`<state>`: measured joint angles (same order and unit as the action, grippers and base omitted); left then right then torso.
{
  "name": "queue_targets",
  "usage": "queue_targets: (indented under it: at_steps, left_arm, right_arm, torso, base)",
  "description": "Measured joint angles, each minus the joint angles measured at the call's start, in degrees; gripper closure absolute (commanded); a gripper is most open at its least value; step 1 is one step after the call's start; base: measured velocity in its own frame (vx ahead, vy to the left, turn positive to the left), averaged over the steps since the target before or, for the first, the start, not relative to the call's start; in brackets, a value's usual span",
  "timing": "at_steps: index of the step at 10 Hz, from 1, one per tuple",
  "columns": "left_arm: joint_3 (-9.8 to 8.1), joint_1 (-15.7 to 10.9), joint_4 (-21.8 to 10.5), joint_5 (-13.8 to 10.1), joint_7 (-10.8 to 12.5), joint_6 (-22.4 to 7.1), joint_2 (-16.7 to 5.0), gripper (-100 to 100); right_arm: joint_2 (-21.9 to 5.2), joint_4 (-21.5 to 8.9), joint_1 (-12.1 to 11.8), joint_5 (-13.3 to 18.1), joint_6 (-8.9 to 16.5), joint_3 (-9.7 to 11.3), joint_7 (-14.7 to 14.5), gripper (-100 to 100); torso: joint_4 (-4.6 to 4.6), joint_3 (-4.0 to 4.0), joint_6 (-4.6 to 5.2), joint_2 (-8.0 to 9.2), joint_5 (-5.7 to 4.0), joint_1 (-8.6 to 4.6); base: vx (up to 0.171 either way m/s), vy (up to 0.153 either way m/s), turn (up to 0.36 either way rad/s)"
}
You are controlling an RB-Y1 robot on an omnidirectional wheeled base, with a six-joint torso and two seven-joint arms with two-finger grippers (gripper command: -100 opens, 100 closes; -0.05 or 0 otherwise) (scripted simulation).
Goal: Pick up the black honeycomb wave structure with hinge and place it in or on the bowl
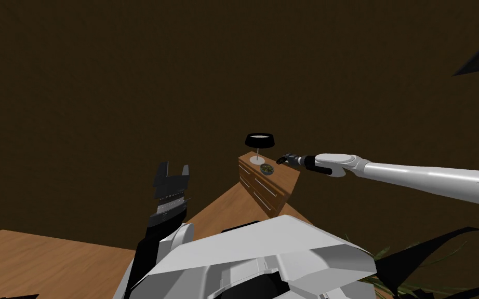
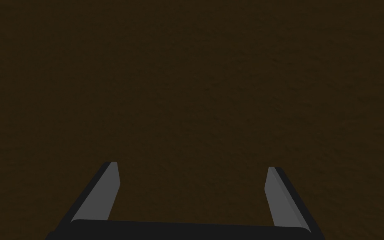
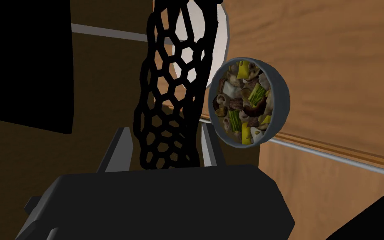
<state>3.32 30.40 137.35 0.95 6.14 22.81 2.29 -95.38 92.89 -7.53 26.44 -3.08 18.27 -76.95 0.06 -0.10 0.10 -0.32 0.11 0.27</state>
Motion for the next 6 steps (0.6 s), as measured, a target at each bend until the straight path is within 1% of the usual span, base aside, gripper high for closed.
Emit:
queue_targets:
  at_steps: [1,2,3,4,5,6]
  left_arm:
    - [0.00,0.00,0.00,0.00,0.00,0.00,0.00,0]
    - [0.00,0.00,0.00,0.00,0.00,0.00,0.00,0]
    - [0.00,0.01,0.00,0.00,0.00,0.00,0.00,0]
    - [0.00,0.01,0.00,0.00,0.00,0.00,0.00,0]
    - [0.00,0.01,0.00,0.00,0.00,0.00,0.00,0]
    - [0.00,0.01,0.01,0.00,0.00,0.00,0.00,0]
  right_arm:
    - [-0.55,1.26,-0.86,0.27,-0.30,0.19,0.98,100]
    - [-0.60,1.97,-0.65,0.78,-0.86,1.45,2.09,100]
    - [-0.72,2.60,-0.98,1.18,-1.51,2.16,3.08,100]
    - [-0.81,3.75,-1.25,1.65,-1.59,3.24,4.09,100]
    - [-0.81,3.77,-1.18,2.30,-3.02,4.63,5.55,100]
    - [-1.21,4.83,-1.27,2.62,-3.30,5.62,6.74,100]
  torso:
    - [-0.05,-0.08,-0.04,-0.11,-0.02,-0.02]
    - [-0.11,-0.20,-0.04,-0.30,-0.04,-0.07]
    - [-0.16,-0.28,-0.03,-0.42,-0.06,-0.13]
    - [-0.21,-0.36,-0.04,-0.55,-0.08,-0.13]
    - [-0.27,-0.50,-0.06,-0.76,-0.09,-0.16]
    - [-0.27,-0.46,-0.04,-0.67,-0.08,-0.15]
  base:
    - [0.154,-0.005,0.054]
    - [0.167,-0.012,0.039]
    - [0.190,-0.008,0.033]
    - [0.240,-0.007,0.078]
    - [0.184,-0.012,0.030]
    - [0.080,-0.002,0.006]
